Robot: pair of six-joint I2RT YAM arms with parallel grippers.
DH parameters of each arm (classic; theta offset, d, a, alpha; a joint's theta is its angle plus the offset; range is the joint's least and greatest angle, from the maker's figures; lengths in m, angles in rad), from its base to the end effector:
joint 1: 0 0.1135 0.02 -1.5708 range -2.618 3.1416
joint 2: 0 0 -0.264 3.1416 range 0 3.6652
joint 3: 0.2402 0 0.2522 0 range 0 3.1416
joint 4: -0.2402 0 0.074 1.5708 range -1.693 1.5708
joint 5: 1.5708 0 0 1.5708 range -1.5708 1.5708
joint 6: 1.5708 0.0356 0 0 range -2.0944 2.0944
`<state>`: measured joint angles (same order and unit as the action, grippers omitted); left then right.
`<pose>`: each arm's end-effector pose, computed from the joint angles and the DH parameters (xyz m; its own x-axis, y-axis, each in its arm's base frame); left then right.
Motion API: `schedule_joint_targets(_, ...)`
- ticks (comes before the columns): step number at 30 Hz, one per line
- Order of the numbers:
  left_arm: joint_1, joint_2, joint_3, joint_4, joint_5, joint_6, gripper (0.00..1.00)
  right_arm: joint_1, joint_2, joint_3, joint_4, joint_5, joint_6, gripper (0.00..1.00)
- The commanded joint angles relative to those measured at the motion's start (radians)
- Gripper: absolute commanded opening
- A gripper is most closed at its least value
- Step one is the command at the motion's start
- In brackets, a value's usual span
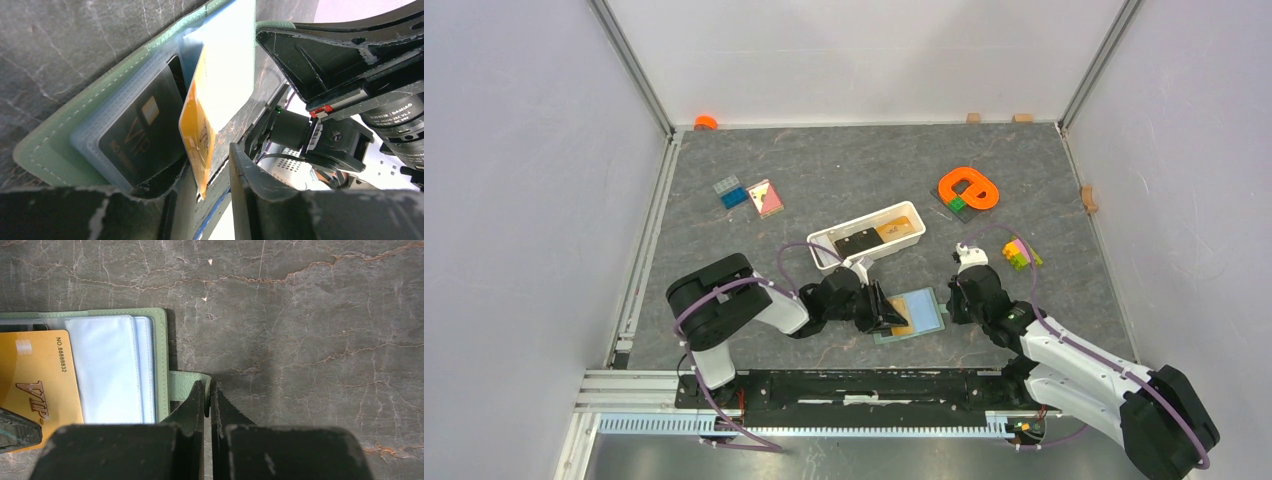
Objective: Put the credit cards into the card holder
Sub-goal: Insert the credit card into the card holder.
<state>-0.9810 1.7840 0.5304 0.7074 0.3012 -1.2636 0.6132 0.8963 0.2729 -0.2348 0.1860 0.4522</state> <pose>0.1589 -0.2565 0.1014 -0.9782 -0.1749 -0.1115 0.0072 0.5084 -0.8611 0.1349 0.0869 0.1429 -0.7605 -0.0101 -0.6492 -0.1494 0.9758 0.1598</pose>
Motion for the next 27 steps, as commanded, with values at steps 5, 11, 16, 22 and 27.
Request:
schedule_joint_targets(5, 0.028, -0.007, -0.061, -0.173, -0.050, -0.026, 0.44, 0.006, -0.009, 0.023, -0.055, 0.016, 0.006, 0.00)
schedule_joint_targets(11, 0.038, -0.044, -0.087, -0.184, -0.084, -0.024, 0.46, 0.008, -0.011, 0.026, -0.064, 0.018, 0.005, 0.00)
schedule_joint_targets(16, 0.039, -0.050, -0.092, -0.183, -0.091, -0.025, 0.42, 0.010, -0.011, 0.031, -0.069, 0.021, 0.004, 0.00)
schedule_joint_targets(22, 0.039, -0.052, -0.109, -0.160, -0.097, -0.034, 0.28, 0.014, -0.010, 0.030, -0.074, 0.029, 0.004, 0.00)
schedule_joint_targets(27, 0.037, -0.056, -0.128, -0.141, -0.091, -0.064, 0.11, 0.016, -0.010, 0.040, -0.079, 0.033, 0.005, 0.00)
